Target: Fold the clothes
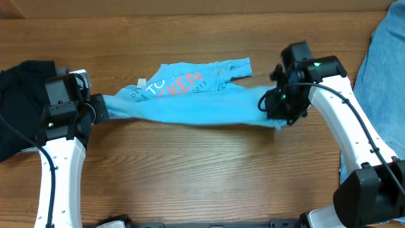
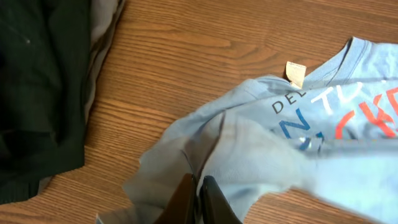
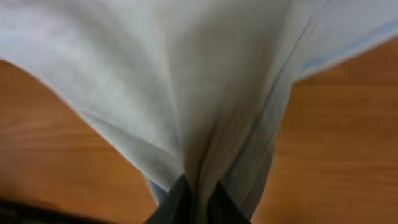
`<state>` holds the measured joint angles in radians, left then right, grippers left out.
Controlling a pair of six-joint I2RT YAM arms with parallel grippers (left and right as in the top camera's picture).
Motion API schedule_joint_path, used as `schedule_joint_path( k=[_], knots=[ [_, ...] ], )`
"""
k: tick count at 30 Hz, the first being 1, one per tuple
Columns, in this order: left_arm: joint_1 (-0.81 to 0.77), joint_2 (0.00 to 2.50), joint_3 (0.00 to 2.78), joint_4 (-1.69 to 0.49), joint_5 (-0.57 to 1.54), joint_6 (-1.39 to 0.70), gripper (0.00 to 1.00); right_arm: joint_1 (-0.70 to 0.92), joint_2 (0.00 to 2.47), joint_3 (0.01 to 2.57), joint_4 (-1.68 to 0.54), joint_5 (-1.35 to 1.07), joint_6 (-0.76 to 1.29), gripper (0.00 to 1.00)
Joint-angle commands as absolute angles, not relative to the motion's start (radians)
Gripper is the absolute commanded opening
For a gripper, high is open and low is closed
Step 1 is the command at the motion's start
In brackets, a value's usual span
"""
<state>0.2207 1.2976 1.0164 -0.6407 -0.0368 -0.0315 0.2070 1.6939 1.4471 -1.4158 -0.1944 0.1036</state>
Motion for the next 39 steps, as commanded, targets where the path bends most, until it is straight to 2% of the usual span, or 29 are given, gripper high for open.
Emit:
schedule_joint_path(
  k=[1, 2, 4, 7, 12, 14, 18, 26, 32, 33, 35, 37, 39],
  knots=[
    [0.222, 1.282, 1.036, -0.632, -0.025, -0.052, 0.06, 0.23, 1.7, 1.375, -1.488, -0.198, 0.104, 0.51],
    [0.222, 1.282, 1.036, -0.628, -0.025, -0.053, 0.06, 0.228, 1.7, 1.364, -1.467, -0.162, 0.104, 0.61],
    [0.222, 1.282, 1.036, -0.628, -0.025, -0.052, 0.06, 0.221, 1.7, 1.362, -1.397, -0.123, 0.104, 0.67],
    [0.222, 1.282, 1.036, -0.628, -0.025, -0.052, 0.08, 0.216, 1.7, 1.362, -1.16, -0.125, 0.104, 0.7],
    [0.222, 1.282, 1.036, -0.635, -0.025, -0.053, 0.09, 0.209, 1.791, 1.362, -1.013, -0.112, 0.108, 0.69],
    [0.222, 1.282, 1.036, -0.637, -0.025, -0.053, 0.09, 0.195, 1.844, 1.362, -0.987, -0.007, 0.207, 0.69],
    [0.222, 1.282, 1.036, -0.64, -0.025, -0.053, 0.09, 0.158, 1.858, 1.362, -0.97, 0.028, 0.299, 0.7],
    [0.222, 1.282, 1.036, -0.641, -0.025, -0.053, 0.1, 0.14, 1.86, 1.34, -0.943, -0.068, 0.329, 0.69],
    [0.222, 1.282, 1.036, -0.647, -0.025, -0.053, 0.11, 0.14, 1.865, 1.229, -0.836, -0.091, 0.368, 0.66],
    [0.222, 1.282, 1.036, -0.647, -0.025, -0.053, 0.12, 0.14, 1.865, 1.217, -0.817, -0.103, 0.368, 0.61],
    [0.222, 1.282, 1.036, -0.647, -0.025, -0.053, 0.13, 0.14, 1.865, 1.213, -0.812, -0.107, 0.368, 0.44],
    [0.222, 1.282, 1.036, -0.646, -0.025, -0.053, 0.13, 0.14, 1.865, 1.213, -0.813, -0.119, 0.368, 0.06],
    [0.222, 1.282, 1.036, -0.647, -0.025, -0.053, 0.13, 0.14, 1.865, 1.213, -0.813, -0.134, 0.368, 0.04]
  ],
)
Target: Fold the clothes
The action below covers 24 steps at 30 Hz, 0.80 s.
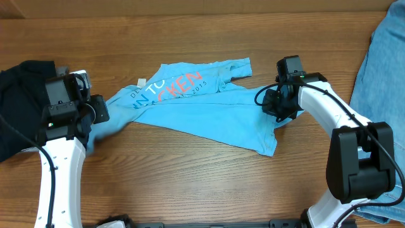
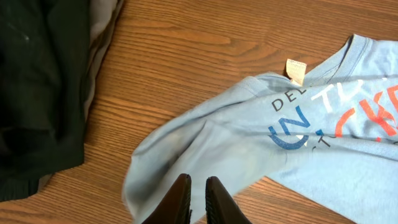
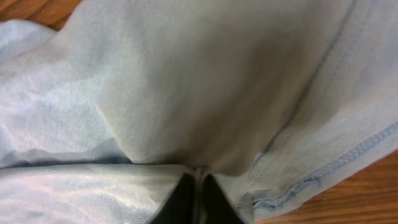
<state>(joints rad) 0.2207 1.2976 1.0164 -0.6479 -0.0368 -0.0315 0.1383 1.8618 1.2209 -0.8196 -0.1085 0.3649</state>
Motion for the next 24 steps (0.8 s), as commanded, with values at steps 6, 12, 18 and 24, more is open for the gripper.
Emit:
schedule_joint_path(
  k=[6, 12, 18, 24],
  knots=[
    [0.222, 1.282, 1.036, -0.647, -0.025, -0.052, 0.13, 0.152, 1.791, 1.481, -1.24, -0.138, 0.236, 0.04],
    [0.222, 1.282, 1.036, -0.641, -0.025, -0.053, 0.14, 0.163, 1.726, 1.486, -1.651, -0.141, 0.082, 0.04],
    [0.222, 1.282, 1.036, -0.658, -0.025, -0.054, 0.17, 0.163, 1.726, 1.485, -1.666, -0.159, 0.157, 0.52],
    [0.222, 1.282, 1.036, -0.786, -0.025, -0.144, 0.24, 0.163, 1.726, 1.483, -1.636, -0.159, 0.157, 0.58]
  ],
)
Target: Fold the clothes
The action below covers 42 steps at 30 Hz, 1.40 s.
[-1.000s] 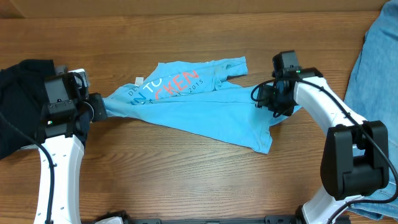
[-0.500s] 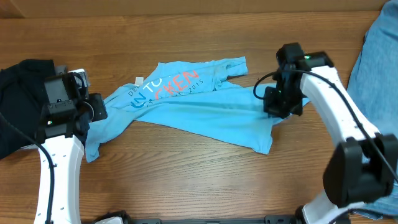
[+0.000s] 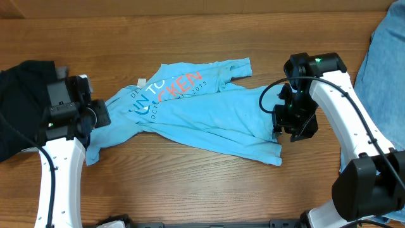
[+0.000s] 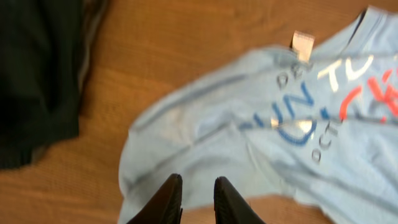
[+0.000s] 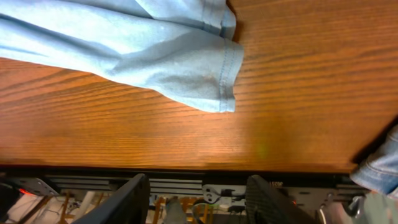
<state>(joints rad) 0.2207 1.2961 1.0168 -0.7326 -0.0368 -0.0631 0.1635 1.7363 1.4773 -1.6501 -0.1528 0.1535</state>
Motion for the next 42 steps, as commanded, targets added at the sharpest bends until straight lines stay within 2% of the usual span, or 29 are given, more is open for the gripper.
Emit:
schedule_joint_path(
  k=[1, 3, 4, 5, 8, 10, 13, 19, 27, 30, 36, 42],
  knots=[
    [0.222, 1.282, 1.036, -0.84, -0.025, -0.204, 0.33, 0.163, 1.726, 1.477, -1.618, -0.159, 0.157, 0.6],
    [0.222, 1.285, 1.035, -0.926, -0.027, -0.278, 0.41, 0.163, 1.728, 1.464, -1.582, -0.159, 0.157, 0.61],
    [0.222, 1.289, 1.034, -0.972, -0.033, -0.323, 0.52, 0.162, 1.728, 1.459, -1.563, -0.159, 0.157, 0.61],
    [0.222, 1.293, 1.034, -1.0, -0.044, -0.359, 0.58, 0.162, 1.728, 1.459, -1.554, -0.159, 0.157, 0.61],
    [0.222, 1.316, 1.011, -1.039, -0.173, -0.516, 0.68, 0.162, 1.728, 1.459, -1.527, -0.158, 0.157, 0.64],
    [0.222, 1.354, 0.962, -0.973, -0.243, -0.541, 0.76, 0.162, 1.728, 1.459, -1.526, -0.158, 0.157, 0.64],
    [0.222, 1.461, 0.922, -0.82, -0.21, -0.427, 0.79, 0.162, 1.728, 1.459, -1.526, -0.158, 0.157, 0.65],
    [0.224, 1.668, 0.923, -0.731, -0.183, -0.419, 0.82, 0.162, 1.728, 1.459, -1.523, -0.159, 0.157, 0.65],
    [0.224, 1.644, 1.002, -0.67, -0.183, -0.313, 0.83, 0.162, 1.728, 1.459, -1.51, -0.159, 0.157, 0.65],
    [0.244, 1.61, 1.078, -0.675, -0.182, -0.268, 0.91, 0.162, 1.728, 1.459, -1.507, -0.159, 0.157, 0.65],
    [0.375, 1.684, 1.08, -0.67, -0.12, -0.248, 0.87, 0.162, 1.728, 1.459, -1.507, -0.158, 0.157, 0.65],
    [0.376, 1.802, 1.08, -0.602, -0.083, -0.14, 0.85, 0.162, 1.728, 1.459, -1.508, -0.159, 0.157, 0.65]
  ],
)
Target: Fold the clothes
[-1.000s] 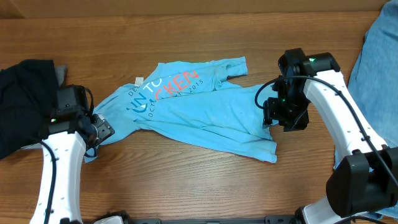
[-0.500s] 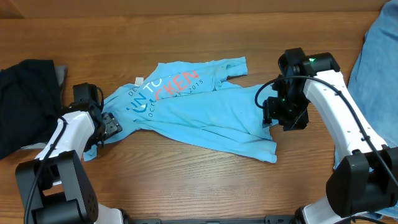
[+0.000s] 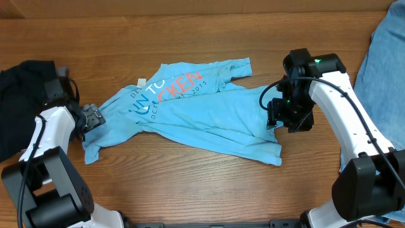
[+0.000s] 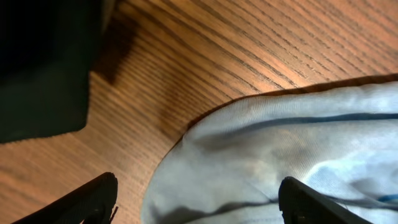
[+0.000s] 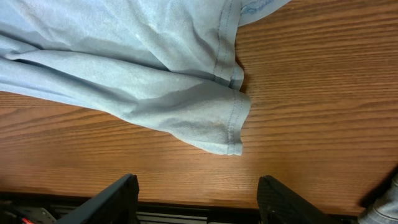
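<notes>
A light blue T-shirt [image 3: 190, 114] with orange and white lettering lies crumpled and spread across the middle of the table. My left gripper [image 3: 92, 119] is at its left end. In the left wrist view it [image 4: 199, 208] is wide open, with the shirt's sleeve cloth [image 4: 280, 137] lying between and under its fingers [image 4: 93, 199]. My right gripper [image 3: 280, 120] hangs over the shirt's right part. In the right wrist view it [image 5: 199, 202] is open over bare wood, just off the shirt's hemmed corner [image 5: 211, 127].
A black garment [image 3: 19, 107] lies at the left edge of the table, close to my left arm, and shows in the left wrist view [image 4: 37, 62]. Blue denim [image 3: 383, 63] lies at the far right. The table's front edge [image 5: 186, 208] shows under my right gripper.
My left gripper, then barely parted above the sleeve, is now wide open and low over the shirt's left end, with the arm turned. My right gripper stays open and has shifted slightly towards the shirt.
At first both grippers were shut on the shirt's ends, holding it stretched above the table. Then the shirt lay on the table, the left fingers off the cloth and the right still pinching it. Then the right was open beside the hem. Now both are open.
</notes>
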`<state>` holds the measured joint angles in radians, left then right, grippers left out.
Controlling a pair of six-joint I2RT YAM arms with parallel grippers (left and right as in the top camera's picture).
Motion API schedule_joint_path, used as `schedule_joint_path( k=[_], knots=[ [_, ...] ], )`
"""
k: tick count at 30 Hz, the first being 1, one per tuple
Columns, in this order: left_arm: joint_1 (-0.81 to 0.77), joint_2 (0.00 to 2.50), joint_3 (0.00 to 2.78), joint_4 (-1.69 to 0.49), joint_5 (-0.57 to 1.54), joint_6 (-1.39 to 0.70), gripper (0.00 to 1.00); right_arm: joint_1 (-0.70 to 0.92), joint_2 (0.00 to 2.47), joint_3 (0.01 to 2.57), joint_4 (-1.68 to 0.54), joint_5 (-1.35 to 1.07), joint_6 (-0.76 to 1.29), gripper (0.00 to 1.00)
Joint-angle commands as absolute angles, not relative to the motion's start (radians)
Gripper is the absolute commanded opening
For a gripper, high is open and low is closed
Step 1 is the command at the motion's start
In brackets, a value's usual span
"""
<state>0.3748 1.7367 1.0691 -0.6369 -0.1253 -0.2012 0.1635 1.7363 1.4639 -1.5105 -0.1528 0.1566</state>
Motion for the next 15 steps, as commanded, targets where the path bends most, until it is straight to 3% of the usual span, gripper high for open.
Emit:
schedule_joint_path(
  k=[1, 4, 5, 7, 8, 9, 12, 15],
  knots=[
    [0.376, 1.817, 1.08, -0.593, -0.062, -0.12, 0.85, 0.162, 1.728, 1.459, -1.508, -0.158, 0.157, 0.65],
    [0.376, 1.871, 1.08, -0.576, -0.047, -0.1, 0.82, 0.162, 1.728, 1.459, -1.508, -0.159, 0.157, 0.65],
    [0.376, 1.885, 1.08, -0.577, -0.037, -0.099, 0.74, 0.162, 1.728, 1.459, -1.508, -0.159, 0.157, 0.65],
    [0.376, 1.893, 1.08, -0.58, 0.002, -0.078, 0.37, 0.162, 1.728, 1.459, -1.508, -0.158, 0.157, 0.65],
    [0.375, 1.893, 1.08, -0.588, 0.012, -0.078, 0.24, 0.162, 1.728, 1.459, -1.508, -0.158, 0.157, 0.64],
    [0.375, 1.892, 1.08, -0.599, 0.027, -0.078, 0.16, 0.162, 1.728, 1.459, -1.509, -0.156, 0.162, 0.64],
    [0.375, 1.888, 1.08, -0.64, 0.035, -0.093, 0.07, 0.162, 1.728, 1.459, -1.519, -0.005, 0.347, 0.61],
    [0.375, 1.881, 1.082, -0.655, 0.057, -0.121, 0.04, 0.162, 1.728, 1.452, -1.511, -0.01, 0.371, 0.64]
  ],
)
